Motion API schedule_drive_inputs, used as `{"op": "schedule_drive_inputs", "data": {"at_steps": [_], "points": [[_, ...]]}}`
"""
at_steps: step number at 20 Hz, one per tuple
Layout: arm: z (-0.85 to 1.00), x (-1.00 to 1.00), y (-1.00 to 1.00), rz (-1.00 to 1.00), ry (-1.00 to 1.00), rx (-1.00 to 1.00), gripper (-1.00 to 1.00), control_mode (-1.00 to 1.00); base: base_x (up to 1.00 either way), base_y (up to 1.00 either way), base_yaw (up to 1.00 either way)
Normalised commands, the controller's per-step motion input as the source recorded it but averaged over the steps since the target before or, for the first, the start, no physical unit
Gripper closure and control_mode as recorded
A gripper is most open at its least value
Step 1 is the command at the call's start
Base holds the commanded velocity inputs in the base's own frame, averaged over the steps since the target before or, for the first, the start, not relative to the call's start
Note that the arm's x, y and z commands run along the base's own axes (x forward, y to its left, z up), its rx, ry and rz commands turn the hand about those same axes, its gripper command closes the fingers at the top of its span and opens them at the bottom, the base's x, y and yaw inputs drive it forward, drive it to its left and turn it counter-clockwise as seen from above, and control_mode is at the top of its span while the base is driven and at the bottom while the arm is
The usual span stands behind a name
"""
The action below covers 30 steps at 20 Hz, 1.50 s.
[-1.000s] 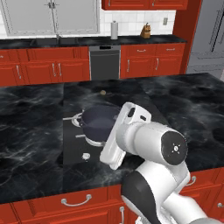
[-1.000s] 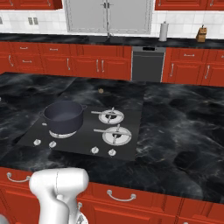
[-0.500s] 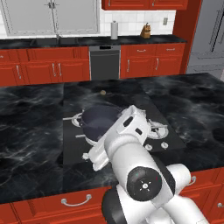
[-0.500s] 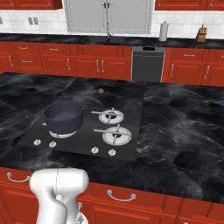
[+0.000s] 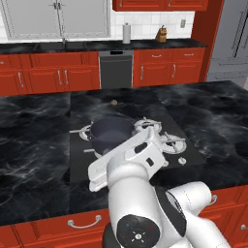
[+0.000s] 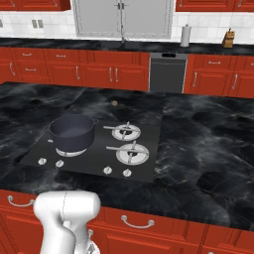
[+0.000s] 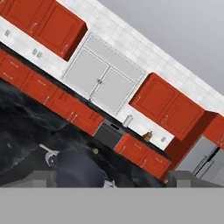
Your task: Turn on the burner for the pot on the stove. Wait thirty seconds for the pot to heat up. Then add the garlic to the pot.
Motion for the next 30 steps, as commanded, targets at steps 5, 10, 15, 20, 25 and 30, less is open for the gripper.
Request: {"op": "schedule_drive_inputs", "data": {"at_steps": [5, 10, 15, 20, 25, 30], "points": [[0.11, 0.0, -0.31, 0.0, 0.0, 0.43, -1.0, -1.0, 0.0, 0.0, 0.0], [0.07, 0.0, -0.2, 0.0, 0.0, 0.29, -1.0, -1.0, 0.0, 0.0, 0.0], [0.0, 0.0, 0.0, 0.0, 0.0, 0.0, -1.0, -1.0, 0.0, 0.0, 0.0], [0.0, 0.0, 0.0, 0.0, 0.0, 0.0, -1.0, -1.0, 0.0, 0.0, 0.0], [0.0, 0.0, 0.0, 0.0, 0.0, 0.0, -1.0, -1.0, 0.0, 0.0, 0.0], [0.0, 0.0, 0.0, 0.0, 0.0, 0.0, -1.0, -1.0, 0.0, 0.0, 0.0]]}}
